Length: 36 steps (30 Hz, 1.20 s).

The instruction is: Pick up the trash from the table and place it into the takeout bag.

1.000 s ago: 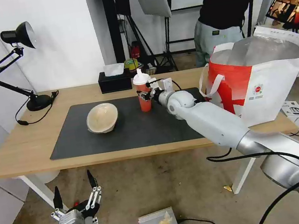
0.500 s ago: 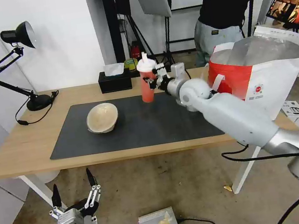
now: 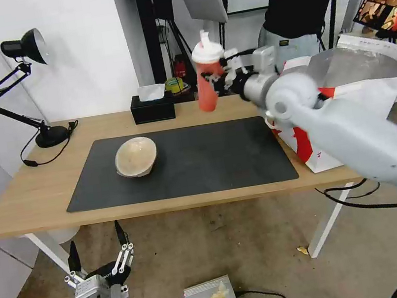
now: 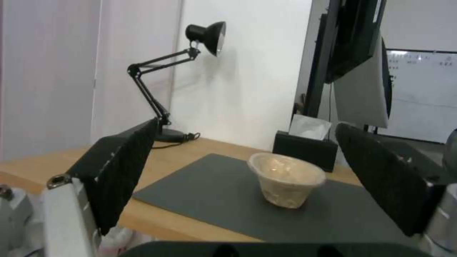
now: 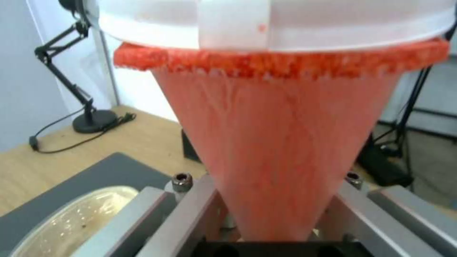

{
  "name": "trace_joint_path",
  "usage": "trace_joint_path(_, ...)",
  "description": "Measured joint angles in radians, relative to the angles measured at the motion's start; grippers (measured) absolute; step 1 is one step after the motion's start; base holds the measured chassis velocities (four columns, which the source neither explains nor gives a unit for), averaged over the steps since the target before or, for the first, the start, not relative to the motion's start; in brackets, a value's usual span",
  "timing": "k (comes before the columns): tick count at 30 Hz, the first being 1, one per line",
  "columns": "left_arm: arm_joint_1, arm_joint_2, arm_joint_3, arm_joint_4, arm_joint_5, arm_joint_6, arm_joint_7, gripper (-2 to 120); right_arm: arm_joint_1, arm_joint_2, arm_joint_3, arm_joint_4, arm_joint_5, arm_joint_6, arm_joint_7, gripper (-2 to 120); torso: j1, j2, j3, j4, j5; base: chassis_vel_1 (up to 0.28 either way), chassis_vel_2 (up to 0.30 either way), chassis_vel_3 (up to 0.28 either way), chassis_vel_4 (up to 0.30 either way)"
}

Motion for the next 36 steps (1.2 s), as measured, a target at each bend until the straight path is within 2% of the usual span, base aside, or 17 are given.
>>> trace_joint_path(13, -0.024, 0.023, 0.003, 0.003, -0.026, 0.013, 0.0, 100, 0.036, -0.137, 0.058, 0.103, 0.072, -0.058, 0.041, 4, 0.0, 0.0, 0.0, 0.0, -0.0001, 0.0, 0.0, 0.0, 0.0)
trace_joint_path(21, -0.037, 0.026, 0.005, 0.004, -0.039, 0.019, 0.003, 100, 0.033, -0.253, 0.11, 0.133, 0.133, -0.082, 0.026, 4, 0.0, 0.0, 0.0, -0.0001, -0.0001, 0.0, 0.0, 0.0, 0.0)
trace_joint_path(23, -0.037, 0.026, 0.005, 0.004, -0.039, 0.019, 0.003, 100, 0.033, -0.253, 0.11, 0.133, 0.133, -0.082, 0.026, 4, 0.0, 0.0, 0.0, -0.0001, -0.0001, 0.0, 0.0, 0.0, 0.0)
trace_joint_path(25, -0.041, 0.039, 0.007, 0.005, -0.043, 0.02, 0.005, 100, 0.037, -0.312, 0.132, 0.123, 0.138, -0.084, 0.009, 4, 0.0, 0.0, 0.0, 0.0, 0.0, 0.0, 0.0, 0.0, 0.0)
trace_joint_path(30, -0.044, 0.048, 0.006, 0.003, -0.05, 0.022, 0.005, 100, 0.035, -0.353, 0.155, 0.099, 0.138, -0.085, -0.008, 4, 0.0, 0.0, 0.0, 0.0, 0.0, 0.0, 0.0, 0.0, 0.0)
trace_joint_path(36, -0.043, 0.054, 0.005, 0.0, -0.055, 0.023, 0.006, 100, 0.029, -0.368, 0.172, 0.08, 0.137, -0.086, -0.015, 4, 0.0, 0.0, 0.0, 0.0001, 0.0, 0.0, 0.0, 0.0, 0.0)
